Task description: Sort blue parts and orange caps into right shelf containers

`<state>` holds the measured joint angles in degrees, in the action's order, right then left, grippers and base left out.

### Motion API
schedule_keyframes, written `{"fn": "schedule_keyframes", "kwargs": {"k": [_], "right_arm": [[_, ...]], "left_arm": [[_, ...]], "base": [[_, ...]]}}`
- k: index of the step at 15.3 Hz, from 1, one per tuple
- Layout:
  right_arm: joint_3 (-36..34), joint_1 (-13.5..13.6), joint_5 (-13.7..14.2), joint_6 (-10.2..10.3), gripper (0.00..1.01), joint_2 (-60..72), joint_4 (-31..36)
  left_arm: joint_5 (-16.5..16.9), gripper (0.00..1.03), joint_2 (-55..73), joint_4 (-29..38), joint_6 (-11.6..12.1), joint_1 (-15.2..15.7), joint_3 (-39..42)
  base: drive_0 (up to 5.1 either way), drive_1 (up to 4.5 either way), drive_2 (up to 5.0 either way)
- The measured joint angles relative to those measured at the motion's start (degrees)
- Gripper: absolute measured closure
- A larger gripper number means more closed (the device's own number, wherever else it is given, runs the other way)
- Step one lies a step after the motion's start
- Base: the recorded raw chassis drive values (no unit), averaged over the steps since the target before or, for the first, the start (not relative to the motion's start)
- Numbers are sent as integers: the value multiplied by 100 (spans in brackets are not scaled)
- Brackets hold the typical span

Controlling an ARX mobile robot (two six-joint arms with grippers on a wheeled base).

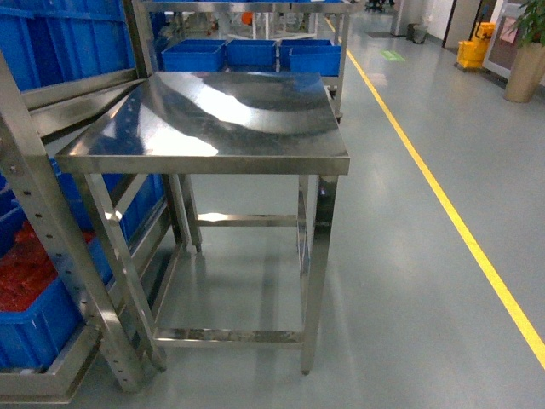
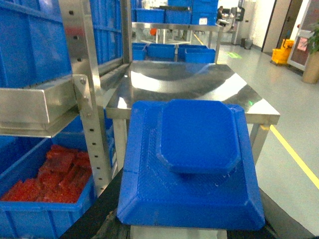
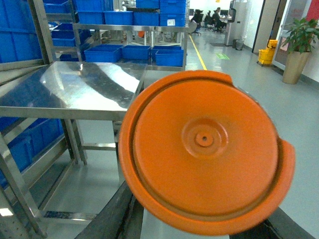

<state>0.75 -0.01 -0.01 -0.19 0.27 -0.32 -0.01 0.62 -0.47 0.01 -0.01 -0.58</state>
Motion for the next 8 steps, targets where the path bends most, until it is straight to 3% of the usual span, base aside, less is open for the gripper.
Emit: {"fn": "schedule_keyframes", "kwargs": {"k": [8], "right_arm": [[0, 0, 15, 0, 61, 0, -11]], "left_arm": [[2, 60, 0, 15, 0, 0, 0]], "base": [[-486, 250, 250]]}}
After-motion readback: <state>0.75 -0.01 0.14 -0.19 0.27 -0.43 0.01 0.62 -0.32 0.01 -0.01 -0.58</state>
